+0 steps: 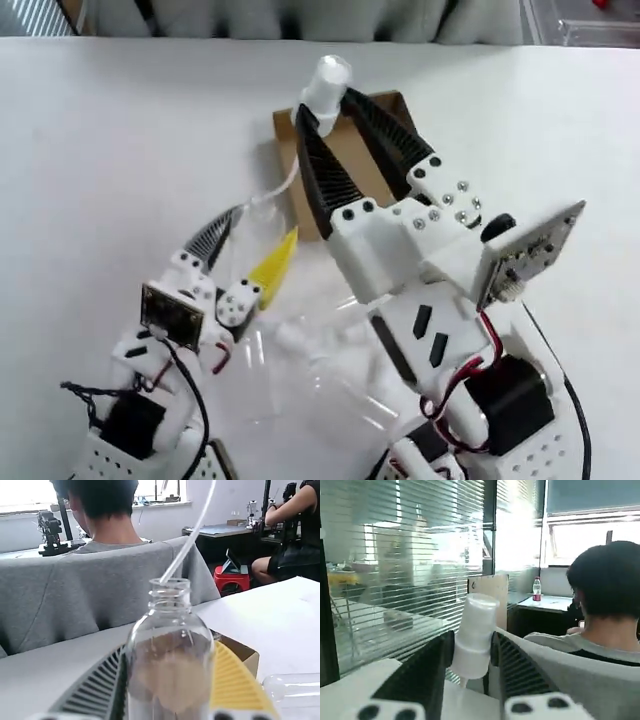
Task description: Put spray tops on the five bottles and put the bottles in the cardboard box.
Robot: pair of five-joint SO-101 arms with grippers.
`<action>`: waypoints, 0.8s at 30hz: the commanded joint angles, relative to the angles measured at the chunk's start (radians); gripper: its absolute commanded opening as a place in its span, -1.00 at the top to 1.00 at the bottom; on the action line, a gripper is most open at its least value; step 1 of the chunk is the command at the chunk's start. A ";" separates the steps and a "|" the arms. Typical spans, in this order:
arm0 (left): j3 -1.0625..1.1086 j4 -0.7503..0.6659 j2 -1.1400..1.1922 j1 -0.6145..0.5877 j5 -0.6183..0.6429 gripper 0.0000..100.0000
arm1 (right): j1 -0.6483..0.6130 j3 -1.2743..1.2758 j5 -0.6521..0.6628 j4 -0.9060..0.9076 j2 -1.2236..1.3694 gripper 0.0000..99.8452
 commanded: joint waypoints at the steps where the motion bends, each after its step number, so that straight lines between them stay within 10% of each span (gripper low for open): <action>1: -0.008 -0.035 -0.012 0.010 -0.008 0.95 | -0.008 -0.003 0.015 0.002 0.005 0.97; 14: -0.008 -0.038 -0.012 0.010 -0.008 0.95 | -0.054 0.123 0.006 0.005 0.005 0.94; 24: -0.008 -0.038 -0.012 0.010 -0.008 0.95 | -0.229 0.149 0.006 0.131 -0.050 0.46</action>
